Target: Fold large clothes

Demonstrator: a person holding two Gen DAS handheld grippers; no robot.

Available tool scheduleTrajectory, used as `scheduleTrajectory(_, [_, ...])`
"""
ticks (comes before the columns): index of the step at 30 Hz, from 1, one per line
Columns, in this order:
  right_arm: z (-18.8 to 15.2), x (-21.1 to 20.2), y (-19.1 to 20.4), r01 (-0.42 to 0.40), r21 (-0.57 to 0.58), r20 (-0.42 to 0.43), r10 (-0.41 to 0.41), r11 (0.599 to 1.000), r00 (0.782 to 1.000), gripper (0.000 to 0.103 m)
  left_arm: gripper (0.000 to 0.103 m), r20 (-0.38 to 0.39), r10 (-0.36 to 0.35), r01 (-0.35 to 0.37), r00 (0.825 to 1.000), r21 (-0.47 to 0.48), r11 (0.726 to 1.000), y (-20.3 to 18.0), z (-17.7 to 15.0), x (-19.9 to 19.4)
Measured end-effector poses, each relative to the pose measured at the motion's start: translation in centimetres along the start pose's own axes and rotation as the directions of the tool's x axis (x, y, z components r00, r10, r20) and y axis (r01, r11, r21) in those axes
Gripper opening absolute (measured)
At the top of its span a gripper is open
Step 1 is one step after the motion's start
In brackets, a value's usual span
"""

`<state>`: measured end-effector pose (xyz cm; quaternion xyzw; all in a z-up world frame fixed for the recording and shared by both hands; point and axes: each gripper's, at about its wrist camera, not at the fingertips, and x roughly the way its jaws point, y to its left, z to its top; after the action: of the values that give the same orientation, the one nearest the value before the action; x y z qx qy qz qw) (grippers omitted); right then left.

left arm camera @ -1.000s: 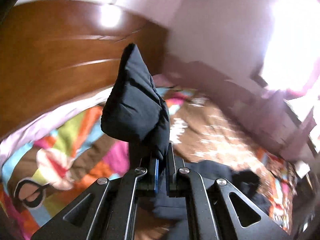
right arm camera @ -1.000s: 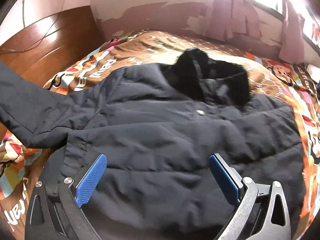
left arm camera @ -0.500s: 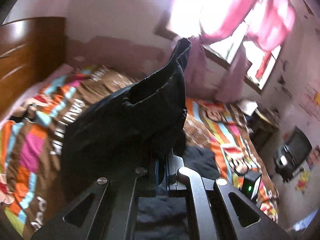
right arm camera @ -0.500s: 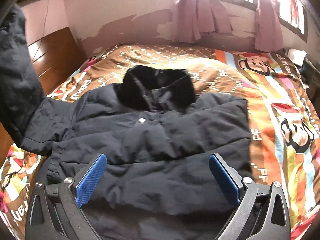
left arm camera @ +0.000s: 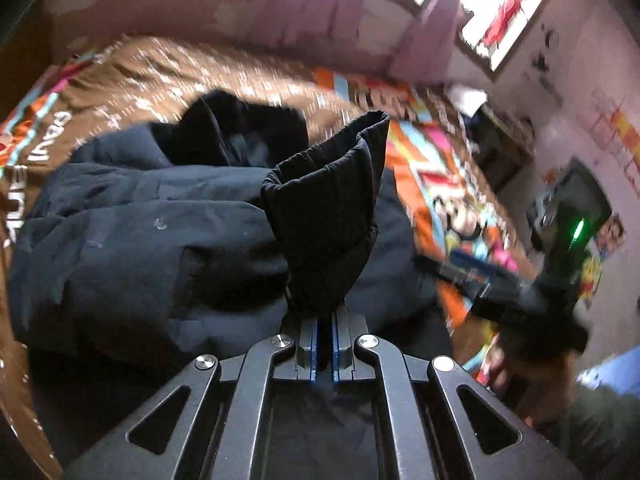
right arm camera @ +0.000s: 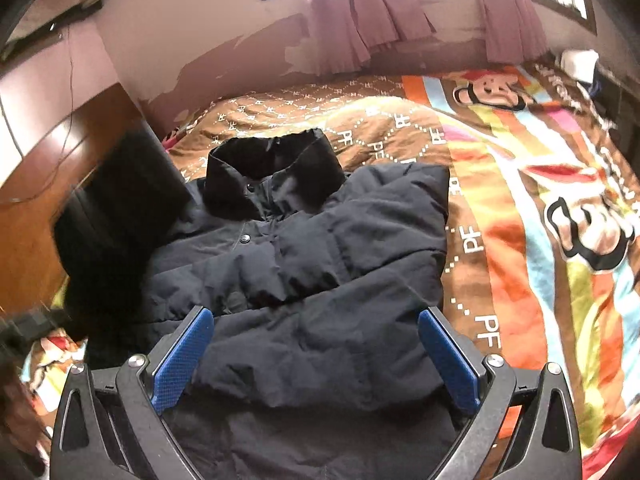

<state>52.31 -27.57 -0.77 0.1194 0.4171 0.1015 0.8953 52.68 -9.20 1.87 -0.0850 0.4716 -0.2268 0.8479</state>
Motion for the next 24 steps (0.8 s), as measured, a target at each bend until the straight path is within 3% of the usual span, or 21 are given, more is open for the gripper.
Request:
scheduleTrajectory(6, [0.1,0.6,-2.3,-0.139,0.136,-0.011,0.142,0.981,0.99,0.097,0.003,-0.117,0.025,-0.021,0.993,0.039,0.999,-0.3,-2.5,4.6])
scheduleTrajectory(12, [0.0,2.2,-2.5,-0.285,0.241,-0.049,0.305,0.928,0.951,0.087,0.003,-0.21,0.038,-0.028,0.977,0.049,0.998,0.8,-4.0,7.1])
scheduleTrajectory(15, [-0.2,4.1,-2.2,-0.304,0.29,-0.105,0.346,0.908,0.933,0.087,0.007,-0.238,0.022,-0.013,0.971,0.043,0.999,0.9,-4.7,7.5])
scheduleTrajectory(18, [-0.8,6.0,-1.9,-0.296,0.33,-0.166,0.364,0.896,0.916,0.076,0.012,-0.269,-0.011,0.017,0.963,0.021,1.0,1.1,-4.8,7.4])
scheduleTrajectory(21, [-1.7,7.5,-1.9,-0.295,0.387,-0.203,0.392,0.874,0.897,0.058,0.02,-0.296,-0.043,0.044,0.954,-0.002,0.999,1.4,-5.0,7.5])
scheduleTrajectory(24, [-2.1,7.7,-2.0,-0.251,0.378,-0.217,0.349,0.891,0.912,0.03,0.03,-0.307,-0.057,0.06,0.95,0.001,0.998,1.2,-5.2,6.8])
